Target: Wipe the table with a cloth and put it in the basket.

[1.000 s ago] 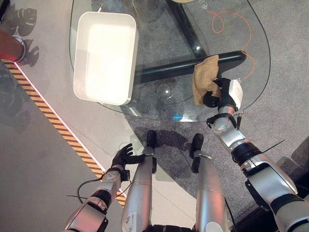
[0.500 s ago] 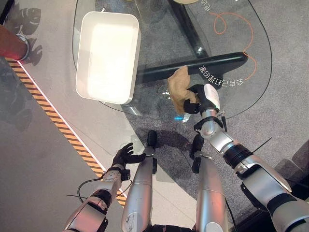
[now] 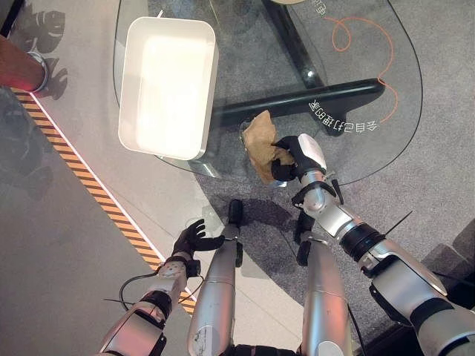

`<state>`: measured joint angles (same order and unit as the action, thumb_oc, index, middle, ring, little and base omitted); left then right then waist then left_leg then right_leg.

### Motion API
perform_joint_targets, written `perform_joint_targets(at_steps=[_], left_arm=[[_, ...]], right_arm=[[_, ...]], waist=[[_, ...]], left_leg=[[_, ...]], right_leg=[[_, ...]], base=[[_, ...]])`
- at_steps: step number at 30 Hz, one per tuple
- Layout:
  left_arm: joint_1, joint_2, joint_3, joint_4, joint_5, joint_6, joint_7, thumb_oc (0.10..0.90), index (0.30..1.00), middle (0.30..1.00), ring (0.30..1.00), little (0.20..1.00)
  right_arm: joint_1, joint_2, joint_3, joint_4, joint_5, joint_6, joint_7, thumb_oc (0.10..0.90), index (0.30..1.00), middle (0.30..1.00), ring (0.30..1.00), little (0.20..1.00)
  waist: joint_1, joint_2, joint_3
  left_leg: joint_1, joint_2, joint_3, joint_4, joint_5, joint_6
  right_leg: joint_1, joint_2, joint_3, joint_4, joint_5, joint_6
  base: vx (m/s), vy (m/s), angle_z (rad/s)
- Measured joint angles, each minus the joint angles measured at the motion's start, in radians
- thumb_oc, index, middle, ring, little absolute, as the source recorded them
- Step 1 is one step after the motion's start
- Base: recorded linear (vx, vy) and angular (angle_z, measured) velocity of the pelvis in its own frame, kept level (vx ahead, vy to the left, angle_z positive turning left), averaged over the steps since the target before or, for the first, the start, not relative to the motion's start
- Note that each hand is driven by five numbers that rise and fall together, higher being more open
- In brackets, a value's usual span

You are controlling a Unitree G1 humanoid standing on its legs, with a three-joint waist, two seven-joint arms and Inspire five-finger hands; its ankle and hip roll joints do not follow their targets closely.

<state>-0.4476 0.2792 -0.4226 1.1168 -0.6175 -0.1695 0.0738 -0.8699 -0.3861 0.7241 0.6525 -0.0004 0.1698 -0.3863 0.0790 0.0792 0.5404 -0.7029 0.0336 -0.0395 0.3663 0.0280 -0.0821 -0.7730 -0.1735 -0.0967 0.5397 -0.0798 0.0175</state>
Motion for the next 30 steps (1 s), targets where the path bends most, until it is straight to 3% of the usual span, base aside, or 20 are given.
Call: perform_joint_targets(at_steps=[30], left_arm=[[0.0,-0.018,-0.033,0.0,0.0,0.015,-0.001,0.8,0.9,0.9,0.9,0.9]], right_arm=[[-0.025,-0.011,0.026,0.013,-0.079,0.023,0.03,0.1,0.3,0.3,0.3,0.2]], waist=[[0.029,0.012,0.0]], left_leg=[[0.0,-0.007,-0.01,0.013,0.001,0.001]], right_leg=[[-0.003,-0.009,-0.004,0.032,-0.013,-0.003]], base=[[0.0,-0.001,0.0]])
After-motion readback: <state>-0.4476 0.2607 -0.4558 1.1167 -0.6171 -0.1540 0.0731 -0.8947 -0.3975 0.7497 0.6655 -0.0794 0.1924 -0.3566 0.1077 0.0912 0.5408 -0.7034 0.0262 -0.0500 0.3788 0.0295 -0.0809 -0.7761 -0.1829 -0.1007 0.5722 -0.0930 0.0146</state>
